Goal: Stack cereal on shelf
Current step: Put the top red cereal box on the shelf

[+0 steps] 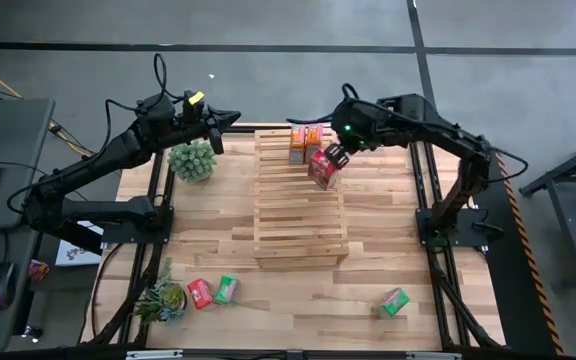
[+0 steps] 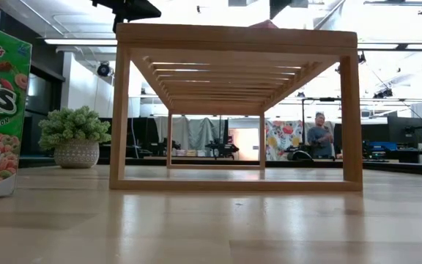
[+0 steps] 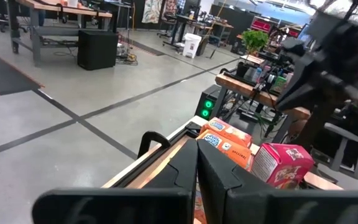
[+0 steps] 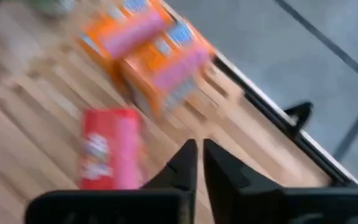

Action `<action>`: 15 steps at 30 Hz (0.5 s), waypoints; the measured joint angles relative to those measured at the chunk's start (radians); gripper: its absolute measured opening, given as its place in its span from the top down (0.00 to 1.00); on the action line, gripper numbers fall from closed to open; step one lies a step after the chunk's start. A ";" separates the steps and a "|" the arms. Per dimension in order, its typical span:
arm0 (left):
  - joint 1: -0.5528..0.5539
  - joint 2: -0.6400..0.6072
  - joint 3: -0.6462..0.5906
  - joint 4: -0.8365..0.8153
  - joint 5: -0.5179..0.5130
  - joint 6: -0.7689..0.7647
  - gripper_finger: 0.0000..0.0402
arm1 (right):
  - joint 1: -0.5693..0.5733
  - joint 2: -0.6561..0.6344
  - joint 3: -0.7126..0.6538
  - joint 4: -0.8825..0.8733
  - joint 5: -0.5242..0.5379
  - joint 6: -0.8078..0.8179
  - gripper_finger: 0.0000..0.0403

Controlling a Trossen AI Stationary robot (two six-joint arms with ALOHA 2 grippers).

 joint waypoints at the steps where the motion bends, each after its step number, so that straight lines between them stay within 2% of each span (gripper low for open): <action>1: 0.000 0.000 0.000 0.000 0.000 0.000 0.99 | -0.010 -0.032 -0.063 -0.001 -0.008 0.007 0.96; 3: 0.000 0.000 0.000 -0.001 0.000 0.000 0.99 | -0.028 -0.107 -0.199 0.004 -0.043 0.040 0.94; 6: 0.000 0.000 0.000 -0.004 0.000 0.000 0.99 | -0.037 -0.245 -0.441 0.055 -0.066 0.107 0.98; 11: 0.000 0.000 0.000 -0.004 -0.002 0.000 0.99 | -0.039 -0.491 -0.803 0.479 -0.161 0.198 0.99; 15: 0.000 0.000 0.000 -0.004 -0.002 0.000 0.99 | -0.040 -0.581 -1.018 0.805 -0.183 0.262 1.00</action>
